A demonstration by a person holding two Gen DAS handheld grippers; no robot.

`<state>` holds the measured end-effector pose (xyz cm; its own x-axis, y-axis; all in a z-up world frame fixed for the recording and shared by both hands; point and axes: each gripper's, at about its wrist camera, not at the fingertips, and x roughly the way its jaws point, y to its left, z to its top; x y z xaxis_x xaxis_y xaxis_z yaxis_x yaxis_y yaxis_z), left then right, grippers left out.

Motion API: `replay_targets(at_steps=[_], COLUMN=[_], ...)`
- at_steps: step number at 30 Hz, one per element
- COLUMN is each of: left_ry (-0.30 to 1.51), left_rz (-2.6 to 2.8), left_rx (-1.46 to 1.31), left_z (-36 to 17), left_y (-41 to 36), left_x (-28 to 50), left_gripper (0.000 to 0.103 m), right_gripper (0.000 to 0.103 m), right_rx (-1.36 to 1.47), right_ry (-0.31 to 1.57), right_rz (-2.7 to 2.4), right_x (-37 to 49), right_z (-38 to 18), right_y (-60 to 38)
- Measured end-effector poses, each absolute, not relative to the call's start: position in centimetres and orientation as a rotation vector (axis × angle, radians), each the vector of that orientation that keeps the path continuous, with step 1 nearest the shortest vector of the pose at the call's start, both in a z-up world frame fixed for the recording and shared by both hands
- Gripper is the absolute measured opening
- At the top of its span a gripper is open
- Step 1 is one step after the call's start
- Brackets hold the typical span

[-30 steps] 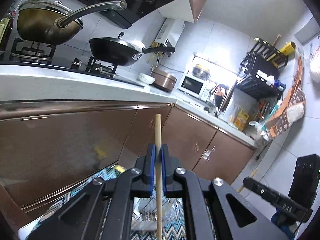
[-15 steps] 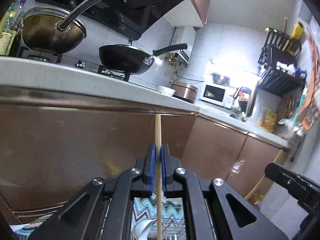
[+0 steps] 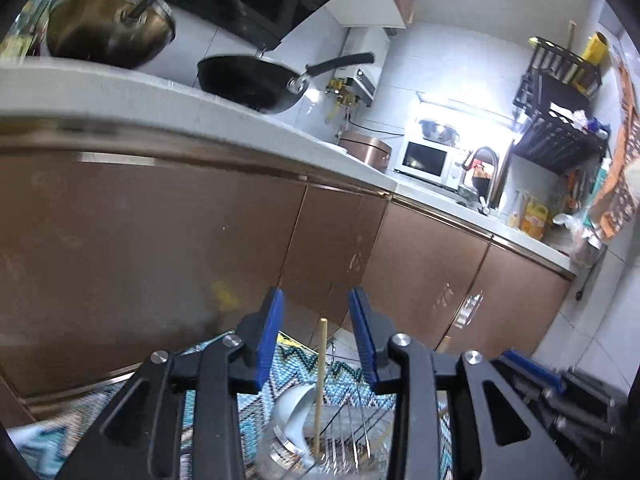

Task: Organize utensils
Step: 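Carry chopstick into clear holder with left tool while right tool drops its chopstick in, then grasp a loose wooden chopstick with left tool while right tool grasps another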

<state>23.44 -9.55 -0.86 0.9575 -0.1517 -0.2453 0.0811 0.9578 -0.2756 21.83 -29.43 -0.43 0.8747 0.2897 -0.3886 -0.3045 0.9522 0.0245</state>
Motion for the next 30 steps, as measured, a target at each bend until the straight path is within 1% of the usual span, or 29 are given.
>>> replay_targets(at_steps=[2, 3, 7, 12, 18, 30], left_ry=[0.283, 0.301, 0.365, 0.417, 0.497, 0.635], left_rz=[-0.127, -0.132, -0.144, -0.149, -0.164, -0.242], left_rx=[-0.251, -0.24, -0.205, -0.196, -0.179, -0.127], left_z=[0.8, 1.7, 4.5, 6.1, 5.9, 3.9], left_y=[-8.5, -7.9, -5.1, -2.2, 0.1, 0.0], left_x=[21.6, 20.7, 16.5, 11.6, 6.5, 1.5], left_gripper=[0.04, 0.04, 0.041, 0.042, 0.042, 0.042], right_gripper=[0.02, 0.02, 0.02, 0.02, 0.02, 0.02], right_rx=[-0.04, -0.039, -0.041, -0.03, -0.01, -0.004], right_ry=[0.382, 0.377, 0.368, 0.389, 0.415, 0.485], right_rz=[0.311, 0.311, 0.319, 0.323, 0.314, 0.306], right_x=[20.4, 19.6, 16.0, 12.0, 8.2, 4.0], right_z=[0.8, 1.6, 4.1, 6.1, 7.6, 7.7], right_y=[-29.5, -29.7, -30.3, -30.8, -30.9, -30.2])
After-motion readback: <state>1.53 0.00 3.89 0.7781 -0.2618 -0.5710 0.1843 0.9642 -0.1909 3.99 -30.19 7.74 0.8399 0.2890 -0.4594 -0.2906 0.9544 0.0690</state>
